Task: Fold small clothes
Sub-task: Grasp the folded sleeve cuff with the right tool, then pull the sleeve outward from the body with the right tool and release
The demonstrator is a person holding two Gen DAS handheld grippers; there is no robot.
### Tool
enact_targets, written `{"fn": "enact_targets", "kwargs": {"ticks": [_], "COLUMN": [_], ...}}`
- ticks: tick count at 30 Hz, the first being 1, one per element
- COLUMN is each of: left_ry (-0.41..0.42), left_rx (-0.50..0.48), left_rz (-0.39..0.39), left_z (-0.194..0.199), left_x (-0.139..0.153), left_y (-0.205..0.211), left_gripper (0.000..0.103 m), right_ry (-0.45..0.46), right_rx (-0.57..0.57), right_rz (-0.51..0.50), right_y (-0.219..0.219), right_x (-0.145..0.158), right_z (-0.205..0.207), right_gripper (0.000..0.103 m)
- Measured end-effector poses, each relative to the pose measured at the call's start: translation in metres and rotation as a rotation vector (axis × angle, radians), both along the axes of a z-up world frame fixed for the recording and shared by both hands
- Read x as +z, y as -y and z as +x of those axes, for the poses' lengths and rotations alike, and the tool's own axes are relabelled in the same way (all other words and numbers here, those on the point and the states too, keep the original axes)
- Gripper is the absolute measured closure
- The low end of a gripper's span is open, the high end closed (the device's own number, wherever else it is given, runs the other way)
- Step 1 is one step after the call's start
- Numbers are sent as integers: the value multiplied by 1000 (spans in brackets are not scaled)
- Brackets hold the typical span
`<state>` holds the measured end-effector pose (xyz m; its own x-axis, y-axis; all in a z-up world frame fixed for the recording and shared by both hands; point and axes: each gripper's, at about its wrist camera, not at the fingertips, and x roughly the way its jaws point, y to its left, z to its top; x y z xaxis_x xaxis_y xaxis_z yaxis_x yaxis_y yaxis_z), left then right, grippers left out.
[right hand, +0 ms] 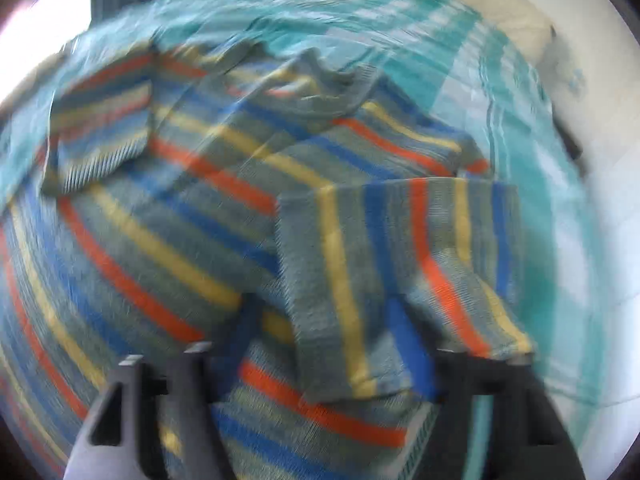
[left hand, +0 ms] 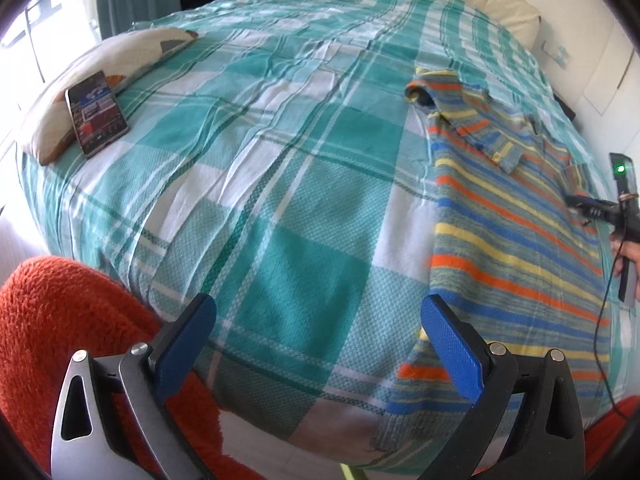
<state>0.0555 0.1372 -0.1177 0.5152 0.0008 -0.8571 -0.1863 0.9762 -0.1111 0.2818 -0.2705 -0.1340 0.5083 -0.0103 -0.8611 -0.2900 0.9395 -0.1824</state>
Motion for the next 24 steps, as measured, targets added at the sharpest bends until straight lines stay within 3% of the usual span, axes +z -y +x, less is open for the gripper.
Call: {"fn": "enact_targets", "kwargs": {"ticks": [1, 6, 10, 14, 18, 19, 20, 22, 23, 24], "left_ry": [-2, -28, -31, -31, -31, -32, -32, -37, -44, -51], "left_rx": [4, -3, -24, -50, -60, -58, -54, -50, -51, -53], "left_rz": [-3, -19, -13, 20, 46, 46, 45, 42, 42, 42], "left_z": [0, 7, 8, 7, 4, 5, 5, 6, 7, 8], "left_x": [-1, -8, -9, -10, -10, -10, -11, -12, -14, -16], "left_y": [-1, 1, 8, 18, 21, 21, 20, 20, 21, 21], "left_gripper": [1, 1, 1, 1, 1, 1, 1, 1, 1, 1], "right_ry": [26, 171, 155, 80, 108, 113, 115, 123, 110, 96], "right_rx": [-83, -414, -688, -778, -819, -830, -830, -811, -796, -789], "right_rz": [35, 232, 342, 469, 656, 699, 742, 755, 720, 684], "right_y": [20, 153, 260, 291, 301, 305, 308, 304, 300, 298], "right_x": [12, 72, 71, 40, 18, 14, 11, 9, 9, 13], "right_z": [6, -4, -34, -56, -74, -78, -81, -77, -75, -70], "right_gripper": [97, 98, 98, 98, 91, 83, 65, 58, 66, 84]}}
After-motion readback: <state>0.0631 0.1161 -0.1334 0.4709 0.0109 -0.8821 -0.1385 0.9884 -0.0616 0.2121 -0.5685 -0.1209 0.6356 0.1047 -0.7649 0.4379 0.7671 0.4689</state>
